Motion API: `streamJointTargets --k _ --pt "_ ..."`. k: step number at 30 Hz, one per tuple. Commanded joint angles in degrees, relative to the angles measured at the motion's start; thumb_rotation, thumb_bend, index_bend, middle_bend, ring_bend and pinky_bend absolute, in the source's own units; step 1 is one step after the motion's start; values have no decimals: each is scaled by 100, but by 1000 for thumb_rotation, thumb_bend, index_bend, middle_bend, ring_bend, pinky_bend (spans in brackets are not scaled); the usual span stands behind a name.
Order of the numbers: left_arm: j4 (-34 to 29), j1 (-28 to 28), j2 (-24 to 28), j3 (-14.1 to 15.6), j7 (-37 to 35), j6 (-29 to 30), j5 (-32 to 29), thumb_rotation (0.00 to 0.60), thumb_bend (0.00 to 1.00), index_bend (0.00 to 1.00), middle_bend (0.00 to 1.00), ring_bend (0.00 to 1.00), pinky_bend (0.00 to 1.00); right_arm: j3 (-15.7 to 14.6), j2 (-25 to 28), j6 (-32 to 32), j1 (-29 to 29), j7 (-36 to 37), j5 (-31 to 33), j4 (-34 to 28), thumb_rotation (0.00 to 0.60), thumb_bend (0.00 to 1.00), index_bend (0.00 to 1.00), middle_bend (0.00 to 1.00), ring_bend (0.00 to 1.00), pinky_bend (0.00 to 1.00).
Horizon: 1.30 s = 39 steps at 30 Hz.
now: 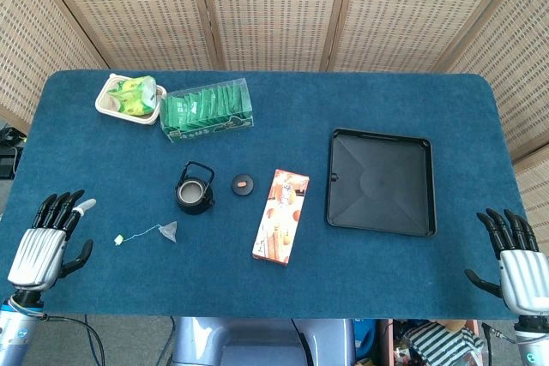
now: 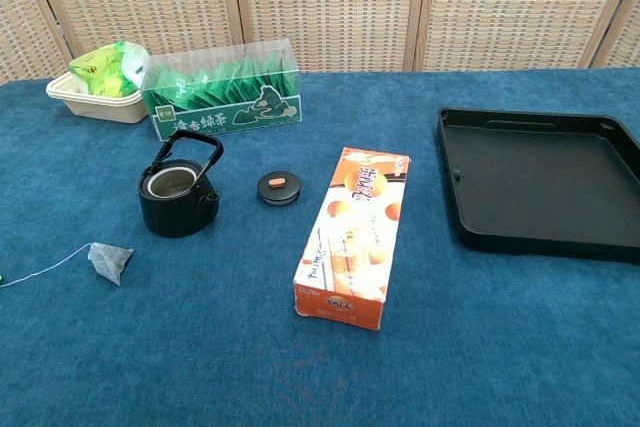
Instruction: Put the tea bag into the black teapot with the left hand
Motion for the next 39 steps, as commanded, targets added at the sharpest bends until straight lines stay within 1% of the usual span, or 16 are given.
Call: streamJointTargets --k 1,13,18,21,24,27,29,31,35,39 --pt "7 -3 0 -1 -10 5 10 600 454 169 77 67 14 0 -5 -11 2 -3 6 5 600 18 157 196 11 123" --pt "-32 34 6 0 37 68 4 600 454 170 77 72 14 -6 -11 41 -30 51 -16 44 600 19 157 196 11 123" --pt "-37 27 18 -13 67 58 -14 600 454 186 78 82 14 -4 -20 46 -37 60 -13 57 600 19 157 196 11 123" --pt "-20 21 16 -11 86 39 -24 600 454 189 84 96 16 -3 -21 52 -46 68 -2 61 600 18 157 196 11 123" --pt "0 6 5 -12 105 1 -46 600 454 214 115 135 49 -5 -25 57 -56 73 7 68 600 19 157 197 11 122" --pt "62 -38 -18 16 161 -154 -116 600 454 241 194 227 193 -9 -34 82 -84 94 22 86 600 19 157 197 11 122" --pt "87 -80 -11 34 212 -277 -160 600 454 269 270 307 336 -11 -37 74 -88 101 30 97 600 19 157 197 11 123" --pt "97 -143 30 58 352 -477 -263 600 453 294 352 389 434 -10 -43 73 -93 112 37 106 600 19 157 197 11 123" --pt "4 -262 117 87 639 -870 -547 600 456 325 496 525 551 -12 -54 86 -110 128 44 128 600 19 157 197 11 123" --pt "-20 -376 108 71 842 -1197 -881 600 456 355 574 591 605 -9 -49 88 -121 125 55 129 600 19 157 197 11 123"
